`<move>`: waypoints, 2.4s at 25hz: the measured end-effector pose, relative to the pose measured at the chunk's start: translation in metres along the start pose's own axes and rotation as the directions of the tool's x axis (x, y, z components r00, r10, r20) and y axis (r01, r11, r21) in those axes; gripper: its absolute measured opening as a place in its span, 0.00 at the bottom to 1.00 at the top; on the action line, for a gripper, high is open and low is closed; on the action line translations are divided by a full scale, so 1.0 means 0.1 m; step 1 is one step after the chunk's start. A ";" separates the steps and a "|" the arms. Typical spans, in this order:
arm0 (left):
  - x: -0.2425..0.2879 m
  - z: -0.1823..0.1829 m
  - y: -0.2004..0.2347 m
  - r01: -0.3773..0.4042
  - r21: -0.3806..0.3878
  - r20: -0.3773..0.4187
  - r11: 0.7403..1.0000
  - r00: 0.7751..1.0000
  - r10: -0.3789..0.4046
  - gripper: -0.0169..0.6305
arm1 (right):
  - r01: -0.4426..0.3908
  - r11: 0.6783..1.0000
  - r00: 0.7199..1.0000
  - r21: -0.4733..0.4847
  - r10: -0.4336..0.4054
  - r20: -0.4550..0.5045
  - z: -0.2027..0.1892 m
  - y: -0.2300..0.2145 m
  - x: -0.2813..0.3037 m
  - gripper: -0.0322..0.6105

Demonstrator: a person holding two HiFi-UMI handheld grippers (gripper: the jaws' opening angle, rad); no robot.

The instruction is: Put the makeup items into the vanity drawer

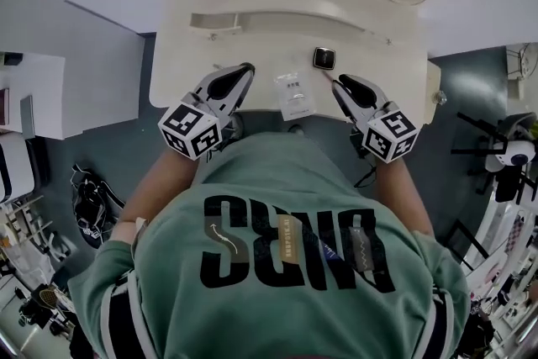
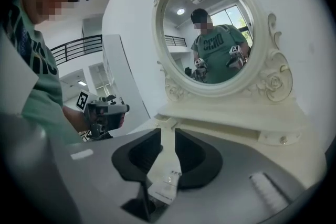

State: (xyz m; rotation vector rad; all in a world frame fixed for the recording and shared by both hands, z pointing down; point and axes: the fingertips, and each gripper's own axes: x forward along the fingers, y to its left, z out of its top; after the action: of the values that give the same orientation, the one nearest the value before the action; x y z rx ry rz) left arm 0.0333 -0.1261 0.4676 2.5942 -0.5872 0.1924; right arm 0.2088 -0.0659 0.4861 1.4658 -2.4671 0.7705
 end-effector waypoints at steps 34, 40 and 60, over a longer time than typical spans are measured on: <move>-0.17 -0.95 0.23 0.002 -0.105 -0.134 0.995 0.991 -0.016 0.02 | 0.283 0.959 0.786 -0.014 -0.240 -0.569 -1.95 -0.59 1.03 0.47; -0.16 -0.94 0.25 -0.001 -0.110 -0.130 0.994 0.991 -0.013 0.02 | 0.286 0.949 0.753 -0.132 -0.308 -0.581 -1.97 -0.64 1.01 0.37; -0.18 -0.81 0.26 -0.011 -0.108 -0.110 0.994 0.994 -0.001 0.02 | 0.224 0.970 0.869 0.091 -0.157 -0.469 -1.57 -0.48 0.90 0.06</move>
State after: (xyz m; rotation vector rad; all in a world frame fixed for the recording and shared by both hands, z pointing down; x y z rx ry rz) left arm 0.0034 -0.1016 0.5449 2.4604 -0.5491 0.2944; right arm 0.1865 -0.0731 0.6718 1.3512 -1.9170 1.1222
